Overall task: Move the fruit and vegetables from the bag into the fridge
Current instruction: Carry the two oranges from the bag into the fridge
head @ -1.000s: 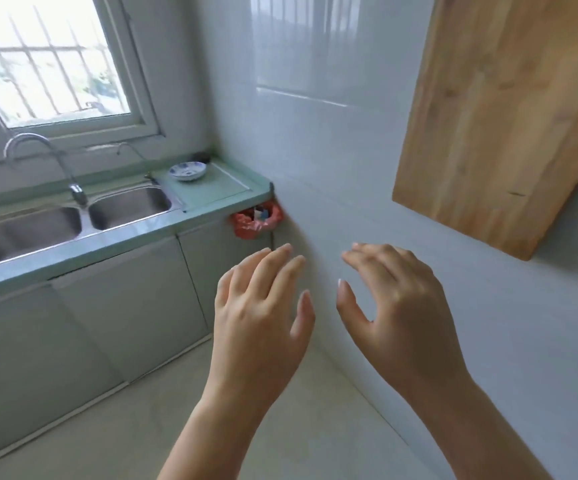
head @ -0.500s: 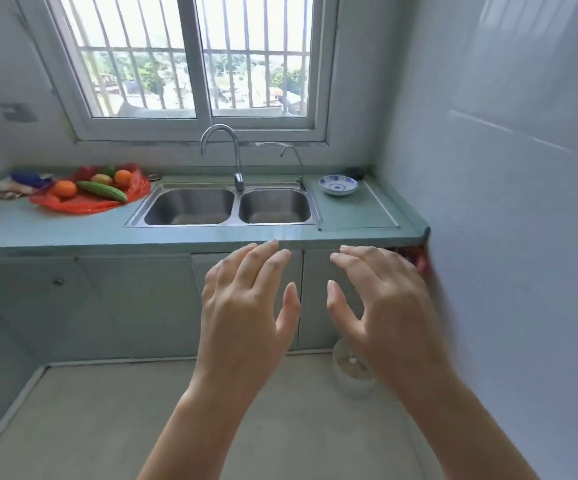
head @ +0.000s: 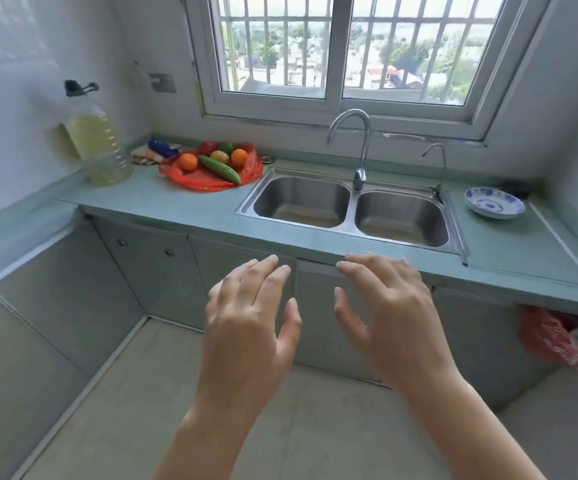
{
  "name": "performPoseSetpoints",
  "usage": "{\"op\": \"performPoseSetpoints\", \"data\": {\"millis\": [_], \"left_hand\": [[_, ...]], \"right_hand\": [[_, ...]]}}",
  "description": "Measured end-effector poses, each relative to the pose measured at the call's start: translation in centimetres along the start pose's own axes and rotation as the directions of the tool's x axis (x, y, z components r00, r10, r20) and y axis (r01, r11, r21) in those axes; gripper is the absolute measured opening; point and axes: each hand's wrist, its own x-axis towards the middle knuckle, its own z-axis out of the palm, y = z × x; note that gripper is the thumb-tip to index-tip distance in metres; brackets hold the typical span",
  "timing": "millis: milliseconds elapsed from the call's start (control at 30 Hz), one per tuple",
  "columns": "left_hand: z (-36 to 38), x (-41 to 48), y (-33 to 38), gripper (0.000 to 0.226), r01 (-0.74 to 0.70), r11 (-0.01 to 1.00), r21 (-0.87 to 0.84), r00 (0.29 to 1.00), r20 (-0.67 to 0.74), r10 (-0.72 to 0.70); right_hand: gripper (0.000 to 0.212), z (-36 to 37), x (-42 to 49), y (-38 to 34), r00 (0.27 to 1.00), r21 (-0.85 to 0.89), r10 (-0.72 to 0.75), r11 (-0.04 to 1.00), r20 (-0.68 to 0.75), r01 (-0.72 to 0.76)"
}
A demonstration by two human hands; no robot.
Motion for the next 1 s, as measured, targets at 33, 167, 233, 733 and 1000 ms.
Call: {"op": "performPoseSetpoints", "data": {"millis": [33, 167, 233, 733, 1000], "left_hand": [[0.2, 1.1, -1.9, 0.038, 0.013, 1.0, 0.007, 1.0, -0.003, -0.013], [0.1, 5.6, -9.6, 0.039, 0.082, 0.996, 0.043, 0.996, -0.028, -0.081], [-0.2, 7.6, -13.1, 0.038, 0.094, 0.994, 0.058, 0.995, -0.049, -0.091], [3.3, 16.7, -32.5, 0.038, 0.196, 0.972, 0.133, 0.981, -0.039, -0.192], [7.4, 29.1, -41.9, 0.044, 0.164, 0.967, 0.197, 0.982, 0.063, -0.18]], "right_hand": [[0.032, 1.9, 1.5, -0.5, 1.0, 0.004, -0.005, 1.0, 0.002, 0.005], [0.03, 9.1, 7.6, -3.8, 0.998, 0.068, -0.058, 0.996, 0.024, 0.056], [0.029, 12.1, 10.3, -5.6, 0.997, 0.097, -0.069, 0.993, 0.031, 0.066], [0.023, 31.5, 23.2, -9.9, 0.988, 0.223, -0.086, 0.973, 0.128, 0.056], [0.026, 42.1, 34.0, -8.2, 0.99, 0.252, -0.088, 0.966, 0.107, 0.059]]}}
